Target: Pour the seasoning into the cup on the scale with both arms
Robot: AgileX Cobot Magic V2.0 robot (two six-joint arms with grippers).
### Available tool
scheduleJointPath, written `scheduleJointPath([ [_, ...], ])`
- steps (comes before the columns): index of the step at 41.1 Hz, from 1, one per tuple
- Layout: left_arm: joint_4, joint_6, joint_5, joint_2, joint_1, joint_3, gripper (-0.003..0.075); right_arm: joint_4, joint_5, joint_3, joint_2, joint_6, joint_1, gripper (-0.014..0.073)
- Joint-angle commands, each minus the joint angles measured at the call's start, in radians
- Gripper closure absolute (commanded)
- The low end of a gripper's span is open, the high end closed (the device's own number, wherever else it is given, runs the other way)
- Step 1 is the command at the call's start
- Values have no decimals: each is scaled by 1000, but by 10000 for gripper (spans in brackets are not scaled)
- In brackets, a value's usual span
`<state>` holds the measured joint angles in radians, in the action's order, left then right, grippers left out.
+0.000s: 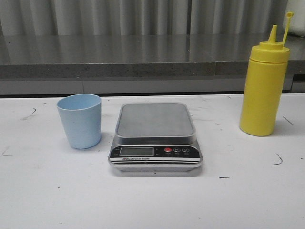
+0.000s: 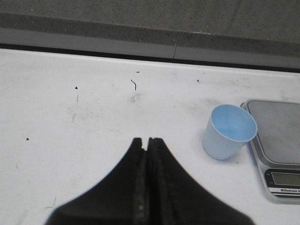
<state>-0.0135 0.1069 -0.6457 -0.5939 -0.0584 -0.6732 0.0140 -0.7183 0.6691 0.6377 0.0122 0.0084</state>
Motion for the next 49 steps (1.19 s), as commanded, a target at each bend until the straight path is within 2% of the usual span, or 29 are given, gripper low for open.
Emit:
scheduleJointPath([
  [1,-10,3,65,-36,1,-35,740,-14,61,31,52,-12,-3,655],
  [4,1,3,68,-56,1,-35,738,-21,61,31,76,-12,-3,608],
  [7,14,-1,73,-74,1,-35,706,-22,62,31,94,-12,-3,484],
  [9,14,-22,80,-87,1,-35,638,-22,62,31,104,-12,-3,376],
  [13,14,-24,86,-108,-1,-35,398,-23,63,31,114,-12,-3,148],
  [15,14,-24,86,-116,-3,-37,282,-23,63,31,115,-12,-3,81],
  [18,2,-24,86,-144,-23,-41,176,-30,63,31,120,-12,-3,43],
  [22,-3,-26,59,-200,-73,-62,169,-34,63,31,123,-12,-3,48],
  [33,-3,-26,19,-442,-238,-185,225,-34,64,31,123,-12,-3,55],
  [49,-41,-22,-46,-827,-262,-446,230,-34,64,31,123,-12,-3,55],
])
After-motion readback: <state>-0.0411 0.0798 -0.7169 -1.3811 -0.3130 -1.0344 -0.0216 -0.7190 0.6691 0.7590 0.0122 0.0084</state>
